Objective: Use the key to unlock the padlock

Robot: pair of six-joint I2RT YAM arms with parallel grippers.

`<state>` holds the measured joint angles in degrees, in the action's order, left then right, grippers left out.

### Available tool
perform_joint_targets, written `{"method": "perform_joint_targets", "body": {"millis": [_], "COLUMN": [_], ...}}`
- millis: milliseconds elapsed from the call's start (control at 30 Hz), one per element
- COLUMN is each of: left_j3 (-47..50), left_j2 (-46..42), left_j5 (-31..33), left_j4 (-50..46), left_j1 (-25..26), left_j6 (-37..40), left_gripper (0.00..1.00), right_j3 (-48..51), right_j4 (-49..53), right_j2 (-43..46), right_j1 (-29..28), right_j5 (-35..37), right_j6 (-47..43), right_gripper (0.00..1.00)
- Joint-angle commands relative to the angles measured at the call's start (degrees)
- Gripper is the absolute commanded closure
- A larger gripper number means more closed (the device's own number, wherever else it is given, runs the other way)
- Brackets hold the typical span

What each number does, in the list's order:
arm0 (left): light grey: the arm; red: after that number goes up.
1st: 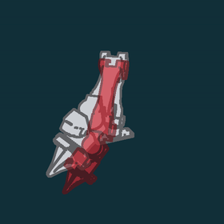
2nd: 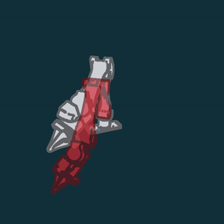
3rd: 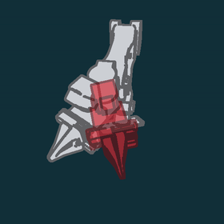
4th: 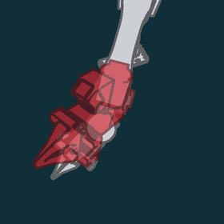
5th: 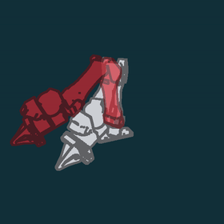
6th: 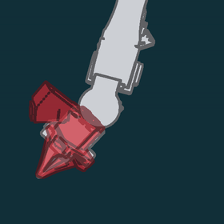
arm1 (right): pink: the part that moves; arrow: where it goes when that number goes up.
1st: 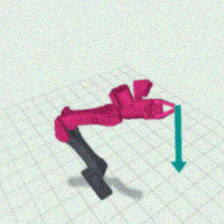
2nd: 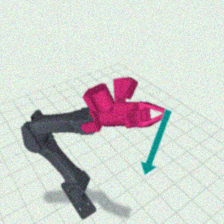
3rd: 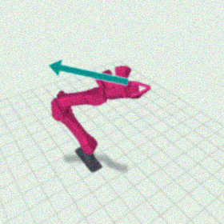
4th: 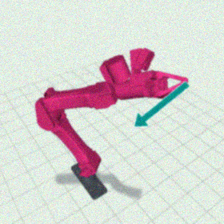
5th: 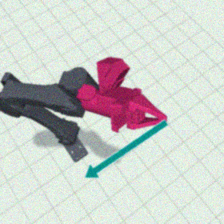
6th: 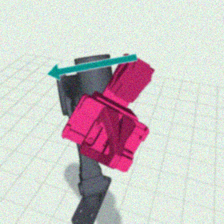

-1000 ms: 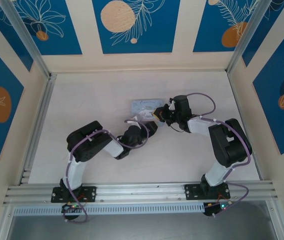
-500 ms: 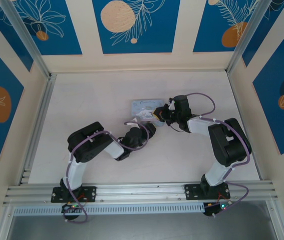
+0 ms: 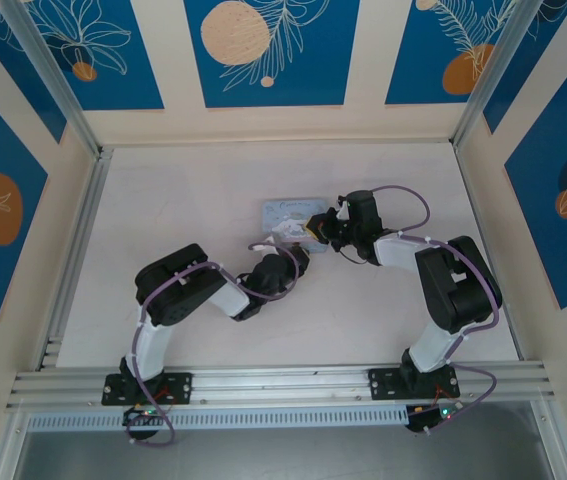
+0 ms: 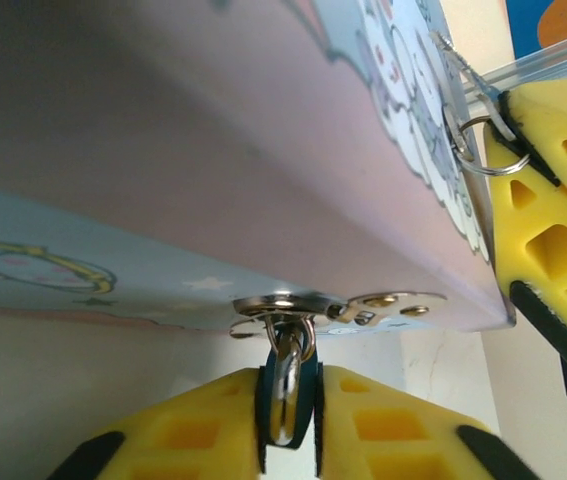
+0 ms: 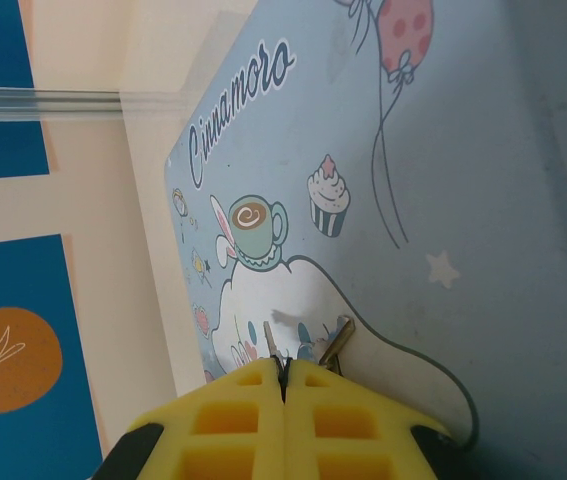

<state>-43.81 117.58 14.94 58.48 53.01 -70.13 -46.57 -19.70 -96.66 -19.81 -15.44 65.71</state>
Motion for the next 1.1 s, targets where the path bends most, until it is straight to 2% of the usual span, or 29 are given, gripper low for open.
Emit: {"method": "perform_joint_targets", "body": {"millis": [0, 200, 400, 667, 833, 1067], "left_j3": [-0.3, 0.7, 1.1, -0.4, -1.0, -0.1], "left_j2": [0.7, -2.1, -7.7, -11.8, -12.4, -13.9], "left_j5": [-0.2, -2.9, -9.2, -18.5, -23.4, -27.6], "left_j4": [-4.8, -8.2, -15.7, -21.0, -20.3, -17.2], "left_j1": [0.1, -0.8, -3.0, -6.2, -7.6, -9.1], "left_j6": [-1.1, -1.4, -0.8, 0.3, 1.0, -0.2], "left_gripper": [0.87, 1.00, 1.00, 1.00, 1.00, 1.00], "right_j3": [-0.5, -2.5, -1.8, 8.8, 17.2, 26.9], "right_j4": [3.5, 4.8, 6.7, 6.4, 6.3, 0.0], "right_j2": [-1.2, 1.8, 9.1, 21.0, 28.4, 31.9], "right_j1": [0.4, 2.5, 5.5, 6.3, 6.3, 4.6], "right_j5": [-0.5, -2.2, -3.9, -7.6, -9.0, -8.7], "right_j6": [-1.5, -1.9, -2.5, -2.0, -1.2, 2.0], "right_gripper": [1.00, 1.00, 1.00, 1.00, 1.00, 1.00]}}
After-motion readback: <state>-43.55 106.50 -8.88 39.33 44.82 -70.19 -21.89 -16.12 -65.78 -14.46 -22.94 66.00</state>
